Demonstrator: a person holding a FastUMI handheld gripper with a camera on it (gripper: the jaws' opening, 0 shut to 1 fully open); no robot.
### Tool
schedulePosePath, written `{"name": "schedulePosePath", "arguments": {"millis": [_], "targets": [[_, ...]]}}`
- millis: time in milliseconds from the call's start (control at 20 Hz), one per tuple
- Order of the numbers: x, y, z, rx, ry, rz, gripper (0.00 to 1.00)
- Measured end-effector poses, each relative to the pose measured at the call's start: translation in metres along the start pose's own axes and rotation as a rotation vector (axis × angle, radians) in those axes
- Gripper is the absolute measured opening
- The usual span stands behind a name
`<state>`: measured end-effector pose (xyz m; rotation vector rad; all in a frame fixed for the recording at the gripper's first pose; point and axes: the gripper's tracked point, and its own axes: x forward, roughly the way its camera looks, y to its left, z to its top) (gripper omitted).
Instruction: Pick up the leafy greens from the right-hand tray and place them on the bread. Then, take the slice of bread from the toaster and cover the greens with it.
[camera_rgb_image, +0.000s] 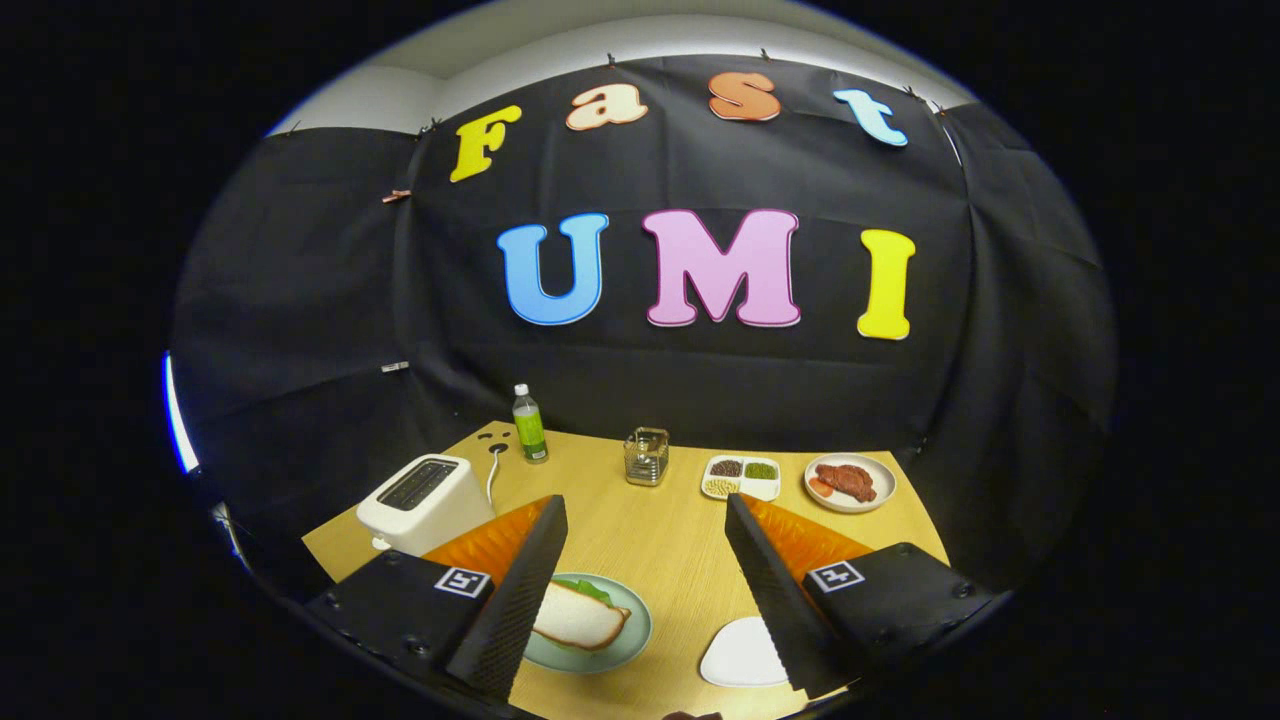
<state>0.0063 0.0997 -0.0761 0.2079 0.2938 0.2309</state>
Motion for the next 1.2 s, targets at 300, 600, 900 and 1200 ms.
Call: {"name": "schedulePosePath", "arguments": {"millis": [300,600,900,1200], "targets": [[-0.018,-0.021,0.039,-0.141,-0.098,-0.011,0.96],[-0.027,-0.049,0.049,-0.231,-0.134,-0.026,0.98],[-0.03,-0.054,0.049,-0.25,-0.152,-0.012,0.98],[-0.027,-0.045,0.045,-0.24,-0.153,-0.009,0.98]]}}
